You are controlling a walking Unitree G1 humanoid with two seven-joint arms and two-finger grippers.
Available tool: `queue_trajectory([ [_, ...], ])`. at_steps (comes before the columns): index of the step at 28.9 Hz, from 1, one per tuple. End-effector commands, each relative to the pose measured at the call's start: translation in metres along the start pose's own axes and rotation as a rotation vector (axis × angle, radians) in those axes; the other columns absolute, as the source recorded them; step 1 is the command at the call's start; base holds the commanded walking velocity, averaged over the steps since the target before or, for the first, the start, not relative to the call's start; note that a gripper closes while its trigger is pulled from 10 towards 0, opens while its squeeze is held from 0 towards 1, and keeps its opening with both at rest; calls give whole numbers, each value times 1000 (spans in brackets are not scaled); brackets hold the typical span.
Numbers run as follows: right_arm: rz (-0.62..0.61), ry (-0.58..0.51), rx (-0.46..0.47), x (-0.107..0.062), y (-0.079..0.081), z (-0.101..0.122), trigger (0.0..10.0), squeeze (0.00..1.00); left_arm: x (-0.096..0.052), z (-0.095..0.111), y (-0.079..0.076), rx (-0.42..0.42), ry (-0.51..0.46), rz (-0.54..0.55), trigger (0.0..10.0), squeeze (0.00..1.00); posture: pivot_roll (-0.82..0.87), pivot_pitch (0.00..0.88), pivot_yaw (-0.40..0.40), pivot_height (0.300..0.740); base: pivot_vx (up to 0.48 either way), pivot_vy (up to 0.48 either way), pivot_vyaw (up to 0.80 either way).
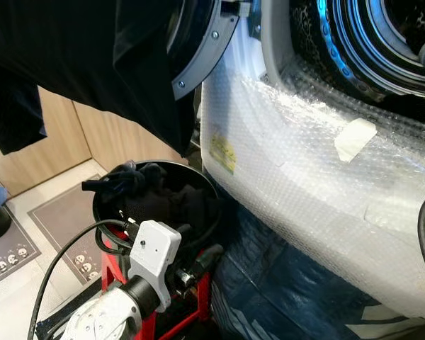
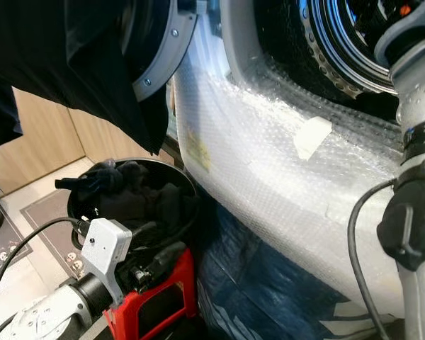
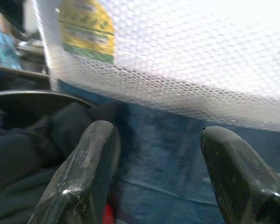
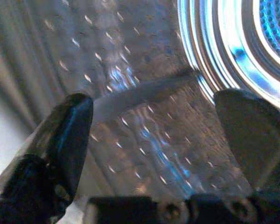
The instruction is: Clothes washing
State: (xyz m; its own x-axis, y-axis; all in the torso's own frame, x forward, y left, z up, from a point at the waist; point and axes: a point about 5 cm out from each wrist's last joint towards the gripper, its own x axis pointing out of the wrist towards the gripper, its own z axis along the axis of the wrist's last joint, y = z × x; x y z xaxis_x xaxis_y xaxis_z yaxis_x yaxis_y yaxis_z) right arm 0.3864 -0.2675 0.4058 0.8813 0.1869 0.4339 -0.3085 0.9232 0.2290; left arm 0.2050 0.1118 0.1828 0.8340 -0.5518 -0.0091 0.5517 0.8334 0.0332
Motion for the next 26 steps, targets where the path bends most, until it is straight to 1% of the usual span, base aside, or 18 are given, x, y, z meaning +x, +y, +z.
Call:
queue_trajectory([
  [1,30,-56,2,-7,-5,12,10000,0,2,1,6,23,-18,16,10000,0,45,0,-95,740,0,0,0],
  [7,110,-96,57,-21,-6,2,10000,0,7,5,15,55,-50,39,10000,0,45,0,-83,740,0,0,0],
  [8,151,-108,72,-28,-4,-2,10000,0,9,5,18,69,-61,49,10000,0,46,0,-80,740,0,0,0],
  [11,226,-129,98,-39,2,-8,10000,0,12,6,25,82,-76,72,10000,0,47,0,-77,740,0,0,0],
  [12,264,-135,112,-44,6,-11,10000,0,13,6,28,90,-80,85,10000,0,46,0,-75,740,0,0,0],
  [14,303,-144,130,-50,12,-14,10000,0,14,7,31,91,-86,91,10000,0,46,0,-75,740,0,0,0],
  [15,331,-151,158,-54,16,-16,10000,0,15,7,33,95,-92,95,10000,0,46,0,-75,740,0,0,0],
  [16,399,-159,220,-65,26,-20,10000,0,16,8,36,105,-102,102,10000,0,47,0,-77,740,0,0,0],
  [19,554,-161,297,-86,44,-29,10000,0,18,10,40,122,-118,115,10000,0,43,0,-75,740,0,0,0],
  [20,635,-144,338,-97,52,-34,10000,0,19,10,42,126,-124,118,10000,0,40,0,-74,740,0,0,0],
  [21,635,-144,338,-97,52,-34,10000,0,19,10,42,126,-124,118,10000,0,40,0,-74,740,0,0,0],
  [22,690,-120,359,-106,59,-40,10000,0,20,10,43,124,-128,119,10000,0,40,0,-75,740,0,0,0],
  [23,716,-95,364,-110,63,-44,10000,0,20,10,43,125,-129,120,10000,0,39,0,-75,740,0,0,0],
  [25,745,-63,371,-116,67,-50,10000,0,21,10,43,127,-133,119,10000,0,38,0,-76,740,0,0,0],
  [26,745,-63,371,-116,67,-50,10000,0,21,10,43,127,-133,119,10000,0,38,0,-76,740,0,0,0],
])
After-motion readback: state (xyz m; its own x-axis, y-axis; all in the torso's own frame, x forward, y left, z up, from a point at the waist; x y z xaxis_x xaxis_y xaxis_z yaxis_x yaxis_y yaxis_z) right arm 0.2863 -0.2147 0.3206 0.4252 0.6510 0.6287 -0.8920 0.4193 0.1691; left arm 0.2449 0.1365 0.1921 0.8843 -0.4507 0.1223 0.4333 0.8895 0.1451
